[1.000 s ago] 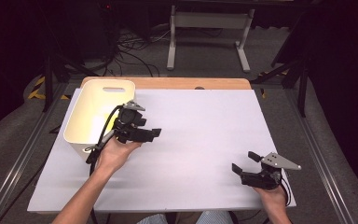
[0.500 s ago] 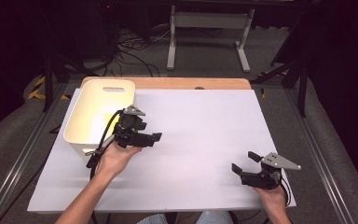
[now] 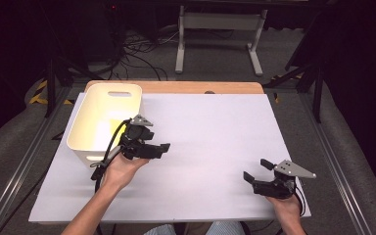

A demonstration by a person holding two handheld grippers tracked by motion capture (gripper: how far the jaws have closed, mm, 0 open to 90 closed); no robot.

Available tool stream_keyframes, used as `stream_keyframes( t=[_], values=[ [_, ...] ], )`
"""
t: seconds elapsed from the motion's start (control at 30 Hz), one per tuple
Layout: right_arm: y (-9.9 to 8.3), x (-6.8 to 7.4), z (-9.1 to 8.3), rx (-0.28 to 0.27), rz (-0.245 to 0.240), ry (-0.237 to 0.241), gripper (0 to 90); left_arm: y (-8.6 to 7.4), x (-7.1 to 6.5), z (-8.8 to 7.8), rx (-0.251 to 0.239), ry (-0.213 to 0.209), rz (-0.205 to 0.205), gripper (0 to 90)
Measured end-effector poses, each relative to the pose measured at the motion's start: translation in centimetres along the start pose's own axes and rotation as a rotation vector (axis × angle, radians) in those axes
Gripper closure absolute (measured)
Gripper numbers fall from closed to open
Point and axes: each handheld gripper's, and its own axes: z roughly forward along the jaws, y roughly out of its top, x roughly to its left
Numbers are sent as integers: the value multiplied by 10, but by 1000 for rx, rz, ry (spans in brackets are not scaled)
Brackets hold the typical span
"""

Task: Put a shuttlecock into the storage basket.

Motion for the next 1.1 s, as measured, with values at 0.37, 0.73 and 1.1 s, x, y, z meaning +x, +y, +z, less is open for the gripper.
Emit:
stream_keyframes(
  t=[0.37, 0.73, 1.1],
  values=[
    [0, 0, 0, 0, 0, 0, 132, -8, -7, 1, 2, -3, 26, 295],
    [0, 0, 0, 0, -1, 0, 133, -19, -13, 3, -7, -3, 40, 301],
    [0, 0, 0, -1, -3, 2, 133, -28, -14, 6, 3, -5, 41, 301]
  ],
)
